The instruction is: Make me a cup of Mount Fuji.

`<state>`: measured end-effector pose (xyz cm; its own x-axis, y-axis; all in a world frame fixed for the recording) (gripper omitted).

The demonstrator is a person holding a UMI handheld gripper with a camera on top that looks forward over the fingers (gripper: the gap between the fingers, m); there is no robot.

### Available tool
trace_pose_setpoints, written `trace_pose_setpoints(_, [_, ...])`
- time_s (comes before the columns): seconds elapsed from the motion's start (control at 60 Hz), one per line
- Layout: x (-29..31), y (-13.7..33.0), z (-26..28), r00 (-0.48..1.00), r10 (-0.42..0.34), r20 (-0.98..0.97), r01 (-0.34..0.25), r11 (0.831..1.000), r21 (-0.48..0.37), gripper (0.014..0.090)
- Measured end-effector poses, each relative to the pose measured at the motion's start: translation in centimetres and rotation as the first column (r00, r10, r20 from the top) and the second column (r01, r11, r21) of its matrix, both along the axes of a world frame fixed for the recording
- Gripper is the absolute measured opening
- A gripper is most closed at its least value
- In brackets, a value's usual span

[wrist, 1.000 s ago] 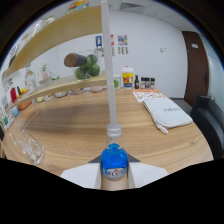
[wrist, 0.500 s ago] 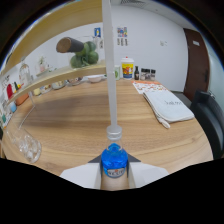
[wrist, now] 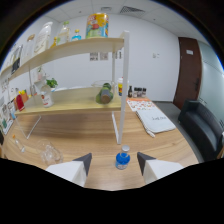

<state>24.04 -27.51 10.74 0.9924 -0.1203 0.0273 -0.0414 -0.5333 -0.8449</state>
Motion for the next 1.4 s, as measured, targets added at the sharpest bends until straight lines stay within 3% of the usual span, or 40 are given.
trace_pose_setpoints(0.217, [-9.1,-3.0,3.4,0.999,0.011,-0.051,-0.008,0.999,0.044,0.0847])
trace_pose_setpoints(0.417, [-16.9,-2.7,2.9,0.995,0.000,-0.100,-0.001,1.000,-0.015,0.0848])
trace_pose_setpoints(0.533, [-20.4,-0.9,7.1,0.995,0.004,-0.099,-0.005,1.000,-0.008,0.0850])
trace_pose_setpoints(0.667, [-24.1,1.4,15.4,0.996,0.045,-0.082,-0.038,0.996,0.082,0.0850])
trace_pose_setpoints(0.783, [-26.6,4.1,23.1,0.995,0.084,-0.047,-0.073,0.975,0.208,0.0851])
trace_pose_setpoints(0.983, [-29.4,10.3,31.2,0.993,0.112,0.032,-0.115,0.907,0.404,0.0858])
trace_pose_setpoints(1.083, [-30.5,13.4,31.9,0.992,0.125,0.014,-0.119,0.894,0.431,0.0846])
trace_pose_setpoints(1.117, [-30.6,14.3,31.6,0.992,0.123,0.011,-0.116,0.898,0.424,0.0846])
trace_pose_setpoints(1.183, [-30.6,16.0,31.0,0.994,0.112,0.015,-0.108,0.899,0.424,0.0813])
trace_pose_setpoints(1.267, [-30.8,17.4,30.0,0.994,0.105,0.019,-0.104,0.915,0.391,0.0735])
trace_pose_setpoints(1.4, [-30.7,18.5,28.9,0.996,0.092,0.018,-0.092,0.921,0.379,0.0505])
